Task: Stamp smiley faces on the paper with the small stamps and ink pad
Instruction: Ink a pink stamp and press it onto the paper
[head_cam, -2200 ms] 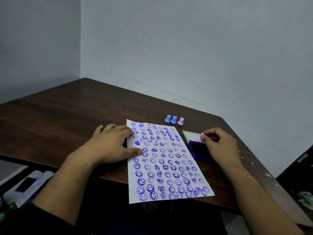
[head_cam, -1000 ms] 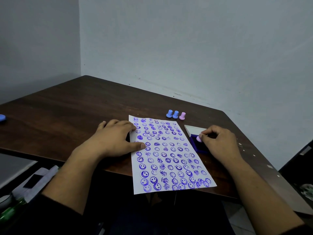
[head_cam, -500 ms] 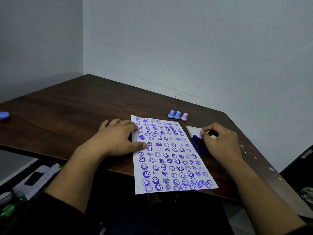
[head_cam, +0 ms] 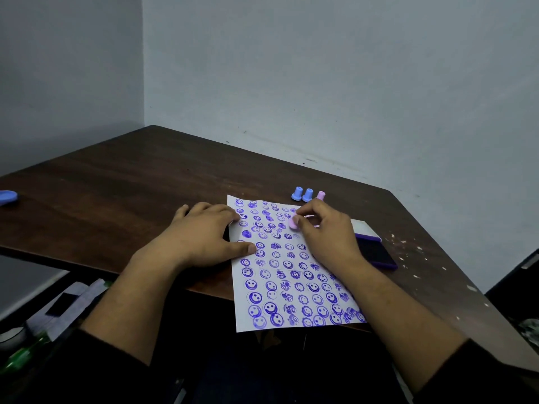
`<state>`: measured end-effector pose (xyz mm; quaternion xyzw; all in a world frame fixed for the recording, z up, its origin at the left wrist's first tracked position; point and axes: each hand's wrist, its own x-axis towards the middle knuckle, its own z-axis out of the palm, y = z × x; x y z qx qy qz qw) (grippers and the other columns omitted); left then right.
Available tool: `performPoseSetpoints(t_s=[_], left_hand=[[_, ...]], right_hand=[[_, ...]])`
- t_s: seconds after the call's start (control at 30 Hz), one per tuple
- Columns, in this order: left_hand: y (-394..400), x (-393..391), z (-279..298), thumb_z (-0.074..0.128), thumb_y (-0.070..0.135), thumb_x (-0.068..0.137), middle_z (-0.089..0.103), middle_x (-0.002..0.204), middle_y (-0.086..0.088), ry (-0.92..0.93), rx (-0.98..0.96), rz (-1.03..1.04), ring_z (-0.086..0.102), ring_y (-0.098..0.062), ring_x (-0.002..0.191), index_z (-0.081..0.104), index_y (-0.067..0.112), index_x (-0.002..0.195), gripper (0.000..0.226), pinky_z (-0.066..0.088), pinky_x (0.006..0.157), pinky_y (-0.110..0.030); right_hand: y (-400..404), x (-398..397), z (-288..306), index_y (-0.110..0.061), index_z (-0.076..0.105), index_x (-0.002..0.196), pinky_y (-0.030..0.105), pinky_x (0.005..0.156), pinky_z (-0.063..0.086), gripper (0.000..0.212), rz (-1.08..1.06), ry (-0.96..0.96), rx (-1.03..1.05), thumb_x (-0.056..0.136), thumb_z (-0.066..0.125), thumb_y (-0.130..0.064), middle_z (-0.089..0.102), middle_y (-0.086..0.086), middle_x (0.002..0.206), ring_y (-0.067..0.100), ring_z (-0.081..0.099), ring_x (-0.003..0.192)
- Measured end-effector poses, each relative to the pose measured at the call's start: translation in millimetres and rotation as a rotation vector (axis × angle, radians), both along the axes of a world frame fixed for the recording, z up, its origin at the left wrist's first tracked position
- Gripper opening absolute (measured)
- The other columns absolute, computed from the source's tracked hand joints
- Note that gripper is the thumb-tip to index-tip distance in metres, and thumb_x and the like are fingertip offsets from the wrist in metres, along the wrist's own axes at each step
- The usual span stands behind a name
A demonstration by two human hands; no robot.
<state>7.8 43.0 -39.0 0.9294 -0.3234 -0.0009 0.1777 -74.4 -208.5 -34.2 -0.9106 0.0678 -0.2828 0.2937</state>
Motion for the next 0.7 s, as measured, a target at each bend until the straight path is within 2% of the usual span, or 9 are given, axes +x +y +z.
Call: performPoseSetpoints(t_s=[0.1, 0.2, 0.4, 0.7], left_hand=[[-0.5, 0.7, 0.7, 0.044, 0.092, 0.070, 0.036, 0.156, 0.018, 0.005, 0.004, 0.002, 0.023, -0.016, 0.145, 0.043, 0.038, 0.145, 0.092, 0.012, 0.119, -0.054], [-1.1, 0.4, 0.6, 0.045, 0.092, 0.071, 0.036, 0.156, 0.018, 0.003, 0.006, 0.001, 0.023, -0.015, 0.145, 0.043, 0.038, 0.145, 0.092, 0.012, 0.119, -0.053], [-0.5, -1.1, 0.1, 0.046, 0.091, 0.071, 0.038, 0.155, 0.019, -0.004, -0.013, 0.002, 0.024, -0.015, 0.144, 0.044, 0.037, 0.145, 0.091, 0.011, 0.119, -0.054], [-0.5, -1.4, 1.1, 0.046, 0.090, 0.072, 0.038, 0.154, 0.018, -0.001, -0.012, 0.000, 0.024, -0.015, 0.144, 0.044, 0.037, 0.145, 0.091, 0.011, 0.119, -0.053]], right_hand=[[2.5, -2.2, -3.3, -0.031, 0.072, 0.090, 0.036, 0.086, 0.059, 0.011, 0.011, -0.023, -0.059, 0.096, 0.077, -0.022, 0.078, -0.020, 0.088, 0.002, 0.074, 0.090], [3.3, -2.5, -3.2, -0.028, 0.074, 0.096, 0.043, 0.087, 0.059, 0.004, 0.029, -0.005, -0.099, 0.097, 0.076, -0.024, 0.078, -0.014, 0.095, 0.009, 0.074, 0.092], [3.0, -2.6, -3.4, -0.031, 0.073, 0.095, 0.041, 0.086, 0.058, 0.008, 0.031, -0.012, -0.105, 0.098, 0.074, -0.024, 0.075, -0.022, 0.088, 0.005, 0.072, 0.090], [3.3, 0.5, -1.3, -0.029, 0.075, 0.097, 0.045, 0.090, 0.057, 0.003, 0.020, 0.069, -0.096, 0.098, 0.073, -0.027, 0.078, -0.013, 0.097, 0.011, 0.071, 0.096]])
